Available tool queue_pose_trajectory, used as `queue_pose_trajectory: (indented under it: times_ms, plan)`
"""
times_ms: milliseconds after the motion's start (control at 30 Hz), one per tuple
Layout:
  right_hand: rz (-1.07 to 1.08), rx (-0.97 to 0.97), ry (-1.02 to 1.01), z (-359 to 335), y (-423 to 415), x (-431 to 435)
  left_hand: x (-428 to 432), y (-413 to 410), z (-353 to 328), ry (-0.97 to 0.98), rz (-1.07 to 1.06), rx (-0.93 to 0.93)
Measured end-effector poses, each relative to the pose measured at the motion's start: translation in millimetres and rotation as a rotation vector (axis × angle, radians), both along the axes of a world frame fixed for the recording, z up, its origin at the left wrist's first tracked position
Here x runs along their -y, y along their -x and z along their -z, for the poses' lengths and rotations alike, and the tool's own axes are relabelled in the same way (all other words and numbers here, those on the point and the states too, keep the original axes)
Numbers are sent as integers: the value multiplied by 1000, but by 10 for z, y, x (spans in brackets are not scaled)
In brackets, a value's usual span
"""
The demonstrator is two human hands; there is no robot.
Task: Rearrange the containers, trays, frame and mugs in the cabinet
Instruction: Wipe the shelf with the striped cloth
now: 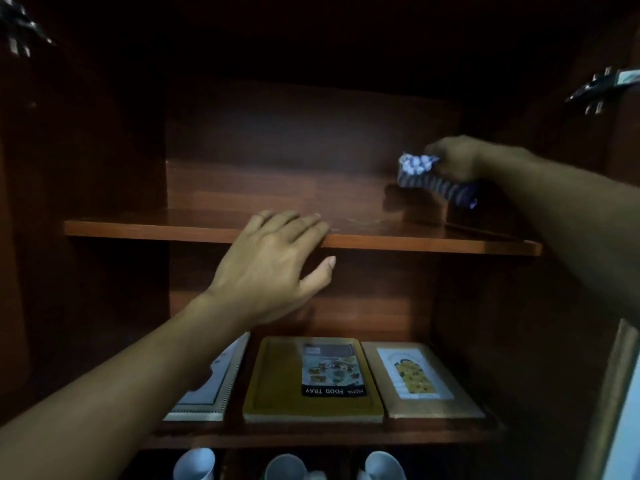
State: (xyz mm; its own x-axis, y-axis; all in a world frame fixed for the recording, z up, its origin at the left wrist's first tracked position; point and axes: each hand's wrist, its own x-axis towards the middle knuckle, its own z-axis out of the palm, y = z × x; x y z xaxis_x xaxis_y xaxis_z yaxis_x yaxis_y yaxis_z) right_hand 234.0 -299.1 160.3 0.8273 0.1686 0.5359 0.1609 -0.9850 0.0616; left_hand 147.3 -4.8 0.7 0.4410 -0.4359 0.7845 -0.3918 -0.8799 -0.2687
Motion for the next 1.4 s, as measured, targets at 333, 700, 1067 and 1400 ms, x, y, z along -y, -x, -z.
queue_pose_trajectory:
  times_ms: [333, 700, 1067, 1400]
  plan:
    - [42, -218, 97, 446, -127, 202, 79, 43, 47, 35, -29, -11]
    - [-317, -415, -276, 329, 493, -175, 113, 43, 91, 82, -14, 16]
    - [-652, -481, -536, 291, 1033, -632, 64, 48, 243, 69, -60, 113]
    - [-734, -371, -697, 491, 1175, -600, -3, 150, 346, 61, -72, 131]
